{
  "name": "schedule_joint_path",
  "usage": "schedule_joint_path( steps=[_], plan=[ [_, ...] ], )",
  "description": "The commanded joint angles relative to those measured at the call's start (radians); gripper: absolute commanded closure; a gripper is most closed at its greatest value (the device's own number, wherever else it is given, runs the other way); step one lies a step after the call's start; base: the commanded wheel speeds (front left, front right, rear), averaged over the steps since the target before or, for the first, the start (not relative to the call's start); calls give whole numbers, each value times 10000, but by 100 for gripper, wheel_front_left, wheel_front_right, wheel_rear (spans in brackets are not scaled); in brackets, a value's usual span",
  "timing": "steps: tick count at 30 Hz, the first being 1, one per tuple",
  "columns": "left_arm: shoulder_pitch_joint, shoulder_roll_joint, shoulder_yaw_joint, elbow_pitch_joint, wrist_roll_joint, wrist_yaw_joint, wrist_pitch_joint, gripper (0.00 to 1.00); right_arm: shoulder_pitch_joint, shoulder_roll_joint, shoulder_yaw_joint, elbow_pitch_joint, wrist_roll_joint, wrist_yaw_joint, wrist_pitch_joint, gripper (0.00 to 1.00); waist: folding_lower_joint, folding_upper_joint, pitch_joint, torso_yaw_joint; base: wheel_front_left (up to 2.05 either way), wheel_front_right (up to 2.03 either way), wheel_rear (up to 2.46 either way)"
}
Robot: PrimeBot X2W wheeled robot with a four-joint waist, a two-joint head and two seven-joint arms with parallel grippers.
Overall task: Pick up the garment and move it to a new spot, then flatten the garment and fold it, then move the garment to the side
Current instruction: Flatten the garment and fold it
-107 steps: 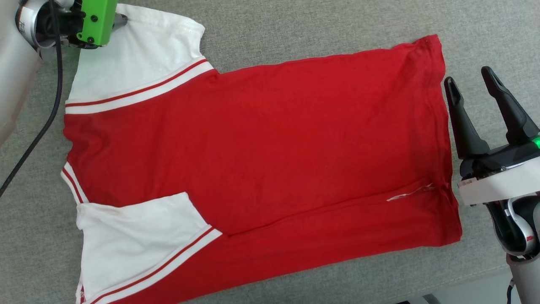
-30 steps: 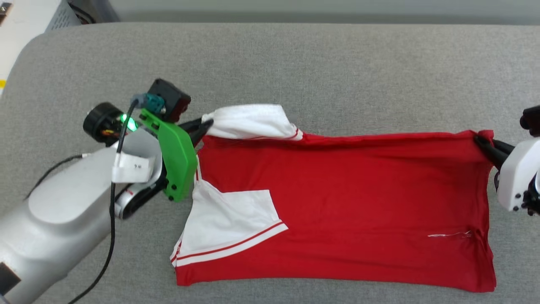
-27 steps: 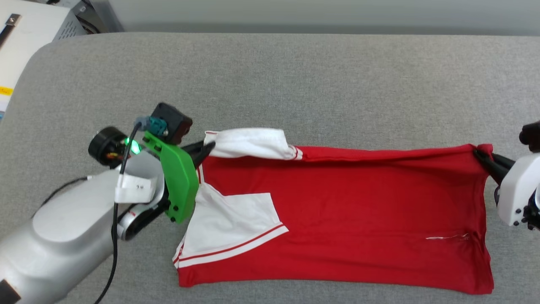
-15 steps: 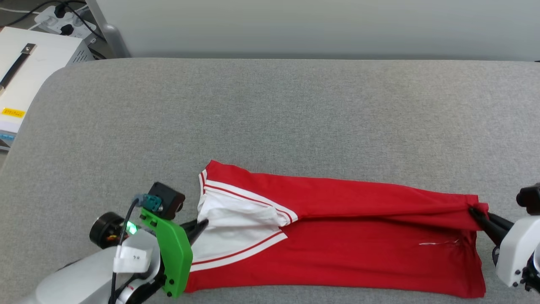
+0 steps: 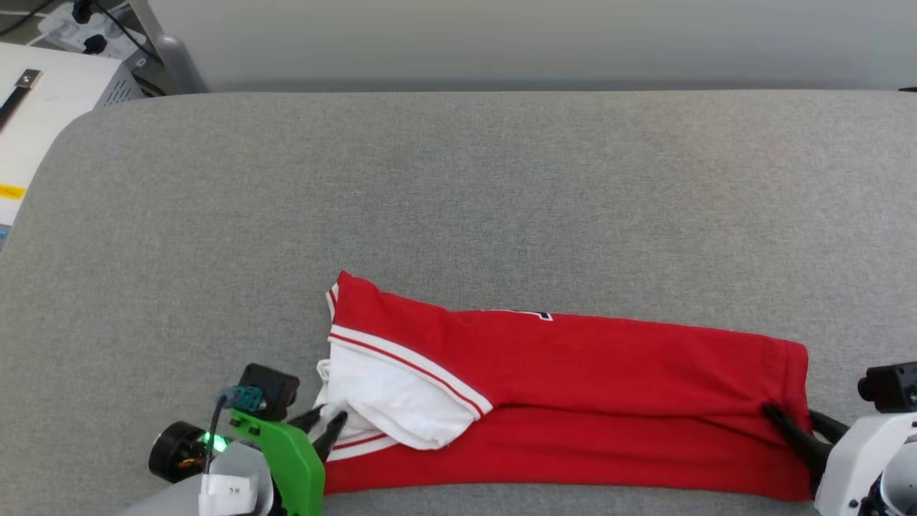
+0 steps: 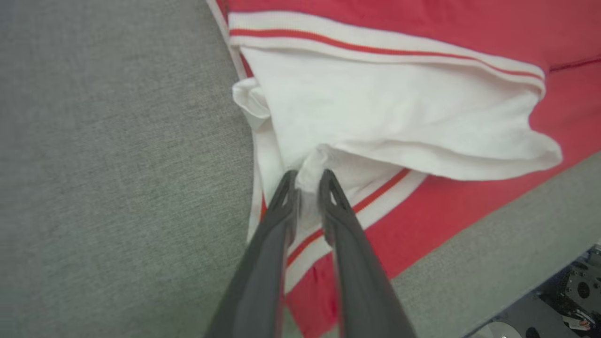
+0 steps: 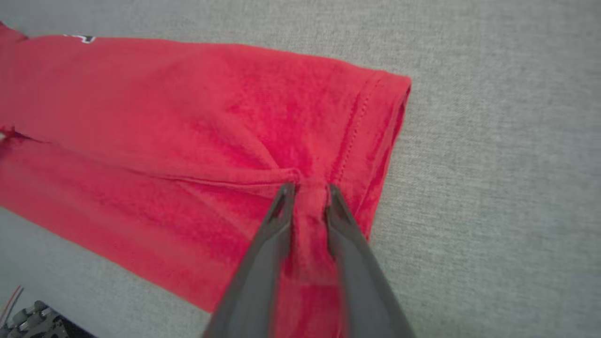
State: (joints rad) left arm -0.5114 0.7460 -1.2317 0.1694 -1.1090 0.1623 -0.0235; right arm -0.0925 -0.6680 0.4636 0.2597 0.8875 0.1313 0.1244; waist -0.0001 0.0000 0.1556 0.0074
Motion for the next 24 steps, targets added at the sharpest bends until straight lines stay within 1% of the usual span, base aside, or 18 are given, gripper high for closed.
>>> schedule_joint_path(
  steps=[1, 5, 8, 10, 13, 16, 19, 22, 24],
  plan=[
    [227, -70, 137, 125, 30, 188, -329, 0, 137, 23, -172, -186, 245, -6, -45, 0, 1, 0, -149, -28, 0, 0, 0],
    [466, -205, 451, 137, 237, 796, -1312, 0, 352, -174, -602, -755, 756, -6, -51, 0, 1, 0, -442, 4, 0, 0, 0],
    [621, -228, 764, 82, 419, 1282, -1924, 0, 530, -405, -1126, -1156, 1198, -6, -94, 0, 1, 0, -618, 70, 0, 0, 0],
    [734, -244, 1048, 19, 537, 1554, -2165, 0, 628, -579, -1499, -1306, 1510, -6, -20, 0, 1, 0, -683, 112, 0, 0, 0],
    [931, -290, 1560, -68, 926, 2012, -2340, 0, 782, -815, -1984, -1348, 2172, -6, 428, 0, 1, 0, -713, 171, 0, 0, 0],
    [1242, -533, 2479, -394, 1375, 2349, -2374, 0, 899, -1039, -2278, -1206, 2776, -6, 1069, 0, 1, 0, -664, 244, 0, 0, 0],
    [1742, -813, 3420, -805, 2269, 2678, -2378, 0, 946, -1154, -2421, -944, 3312, -6, 1783, 0, 1, 0, -544, 327, 0, 0, 0],
    [2237, -1130, 4365, -1057, 2992, 2853, -2380, 0, 818, -1136, -2386, -637, 3468, -6, 2257, 0, 1, 0, -373, 410, 0, 0, 0],
    [2557, -1345, 5057, -1201, 3556, 2890, -2380, 0, 660, -1000, -2314, -408, 3515, -6, 2475, 0, 1, 0, -247, 479, 0, 0, 0]
  ],
)
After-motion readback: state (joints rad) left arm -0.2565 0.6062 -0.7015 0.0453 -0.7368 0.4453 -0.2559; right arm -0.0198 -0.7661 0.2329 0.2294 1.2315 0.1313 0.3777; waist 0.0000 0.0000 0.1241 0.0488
